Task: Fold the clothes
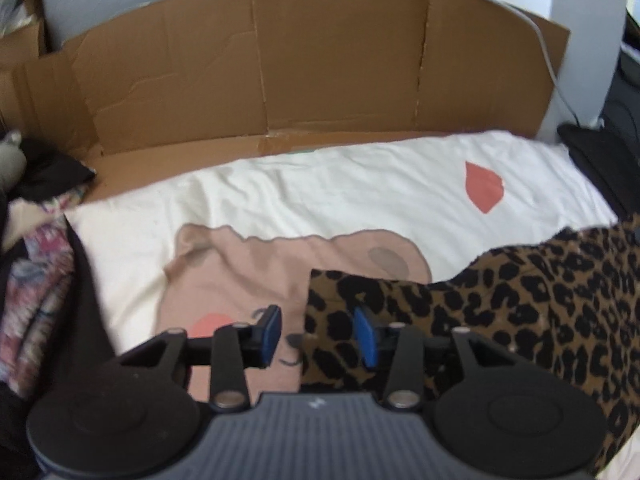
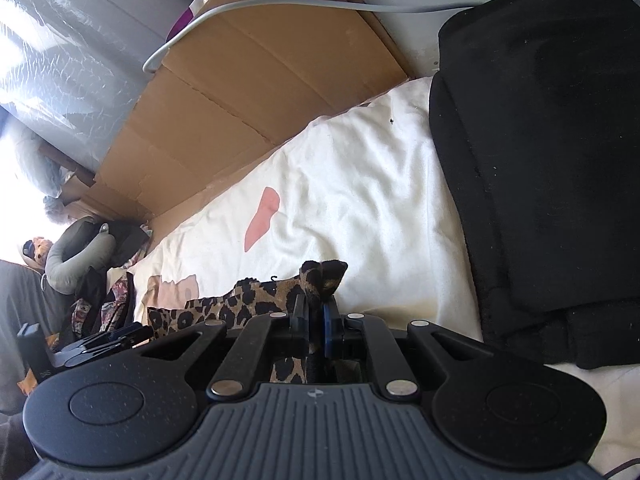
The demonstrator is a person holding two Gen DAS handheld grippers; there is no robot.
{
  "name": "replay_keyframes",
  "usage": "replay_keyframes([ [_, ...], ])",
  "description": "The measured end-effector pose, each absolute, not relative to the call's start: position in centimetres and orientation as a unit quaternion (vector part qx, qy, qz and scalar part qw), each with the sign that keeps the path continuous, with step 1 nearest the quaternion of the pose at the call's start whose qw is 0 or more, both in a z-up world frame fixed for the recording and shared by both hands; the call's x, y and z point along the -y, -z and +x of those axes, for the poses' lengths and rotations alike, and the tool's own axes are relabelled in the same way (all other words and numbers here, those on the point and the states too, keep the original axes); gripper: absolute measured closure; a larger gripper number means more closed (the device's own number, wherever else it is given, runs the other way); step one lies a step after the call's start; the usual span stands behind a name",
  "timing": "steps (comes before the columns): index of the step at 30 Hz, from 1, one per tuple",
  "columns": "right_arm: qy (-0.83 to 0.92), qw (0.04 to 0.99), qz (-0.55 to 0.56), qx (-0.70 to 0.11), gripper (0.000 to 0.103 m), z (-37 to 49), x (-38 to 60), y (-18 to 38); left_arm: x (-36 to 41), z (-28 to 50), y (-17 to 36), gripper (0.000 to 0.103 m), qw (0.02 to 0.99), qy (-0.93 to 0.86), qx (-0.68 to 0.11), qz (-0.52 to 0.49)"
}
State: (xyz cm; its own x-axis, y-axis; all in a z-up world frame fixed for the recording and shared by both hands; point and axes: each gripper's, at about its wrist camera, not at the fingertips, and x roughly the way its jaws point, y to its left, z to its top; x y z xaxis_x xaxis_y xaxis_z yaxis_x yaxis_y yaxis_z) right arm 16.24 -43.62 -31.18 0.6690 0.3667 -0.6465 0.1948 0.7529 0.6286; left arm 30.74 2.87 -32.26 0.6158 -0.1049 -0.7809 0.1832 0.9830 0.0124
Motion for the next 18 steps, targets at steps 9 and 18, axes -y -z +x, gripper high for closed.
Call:
replay_keyframes([
  [9, -0.039, 0.844, 0.351, -0.404, 0.098, 16.1, 43.4, 31.7, -3.2, 31.0, 34.5, 0.067, 0.889, 0.067, -0.454, 0.0],
  [18, -0.047, 0.855, 0.343, -0.386, 0.098, 15.7, 43.2, 30.2, -3.9, 30.8, 32.7, 0.096, 0.891, 0.056, -0.448, -0.042],
])
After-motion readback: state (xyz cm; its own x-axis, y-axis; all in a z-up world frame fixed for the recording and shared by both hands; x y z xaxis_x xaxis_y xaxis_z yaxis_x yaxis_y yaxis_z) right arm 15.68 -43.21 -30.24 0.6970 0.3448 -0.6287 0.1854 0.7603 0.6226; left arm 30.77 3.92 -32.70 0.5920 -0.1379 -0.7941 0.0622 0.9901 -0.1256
